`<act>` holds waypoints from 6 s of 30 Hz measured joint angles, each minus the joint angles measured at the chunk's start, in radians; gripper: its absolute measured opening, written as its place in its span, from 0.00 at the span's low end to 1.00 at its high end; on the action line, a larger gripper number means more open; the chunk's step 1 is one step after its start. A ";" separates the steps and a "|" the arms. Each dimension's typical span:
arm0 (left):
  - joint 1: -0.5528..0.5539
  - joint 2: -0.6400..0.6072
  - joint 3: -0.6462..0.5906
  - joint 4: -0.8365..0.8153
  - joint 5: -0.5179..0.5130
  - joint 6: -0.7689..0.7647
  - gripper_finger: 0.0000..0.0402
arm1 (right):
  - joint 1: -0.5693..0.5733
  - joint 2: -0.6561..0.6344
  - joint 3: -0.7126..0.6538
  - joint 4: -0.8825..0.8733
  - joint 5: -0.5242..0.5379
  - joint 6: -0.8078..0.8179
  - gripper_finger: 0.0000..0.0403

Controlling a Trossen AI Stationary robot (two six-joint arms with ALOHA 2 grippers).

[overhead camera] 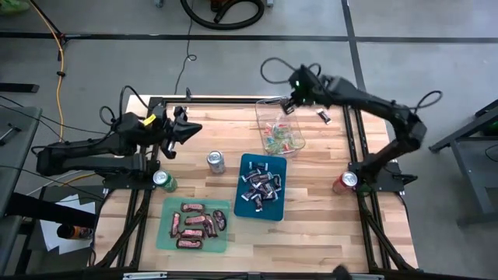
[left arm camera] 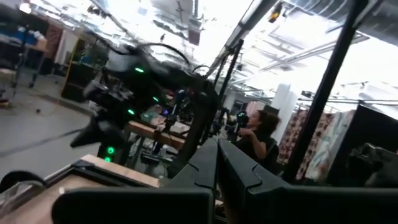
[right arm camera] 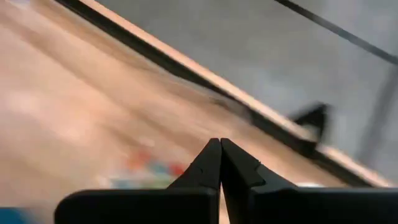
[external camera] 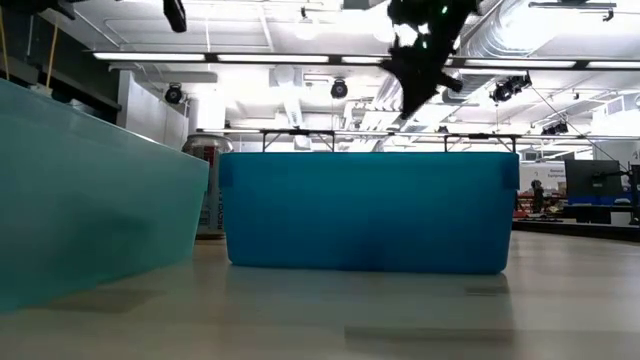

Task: Sort candy
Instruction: Put the brown-white chocolate into the blue bin

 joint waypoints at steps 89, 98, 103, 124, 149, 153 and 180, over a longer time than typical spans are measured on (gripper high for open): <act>0.088 0.007 0.000 -0.146 -0.145 -0.044 0.00 | -0.617 0.314 -0.220 0.002 -0.260 -0.107 0.51; 0.088 0.007 0.000 -0.146 -0.159 -0.061 0.00 | -0.618 0.404 -0.201 0.027 -0.193 -0.235 0.52; 0.087 0.007 0.000 -0.146 -0.185 -0.070 0.00 | -0.618 0.438 -0.196 0.028 -0.198 -0.292 0.51; 0.087 0.007 0.000 -0.145 -0.182 -0.096 0.00 | -0.535 0.261 -0.218 -0.029 -0.335 -0.329 0.00; 0.087 0.007 0.000 -0.145 -0.090 -0.008 0.00 | 0.096 -0.309 -0.215 0.452 -0.529 -0.178 0.00; 0.087 0.007 0.000 -0.135 -0.068 -0.009 0.00 | 0.165 -0.309 -0.215 0.449 -0.476 -0.172 0.00; 0.087 0.007 0.000 -0.132 -0.111 -0.044 0.00 | 0.572 0.152 -0.077 0.186 -0.540 -0.409 0.00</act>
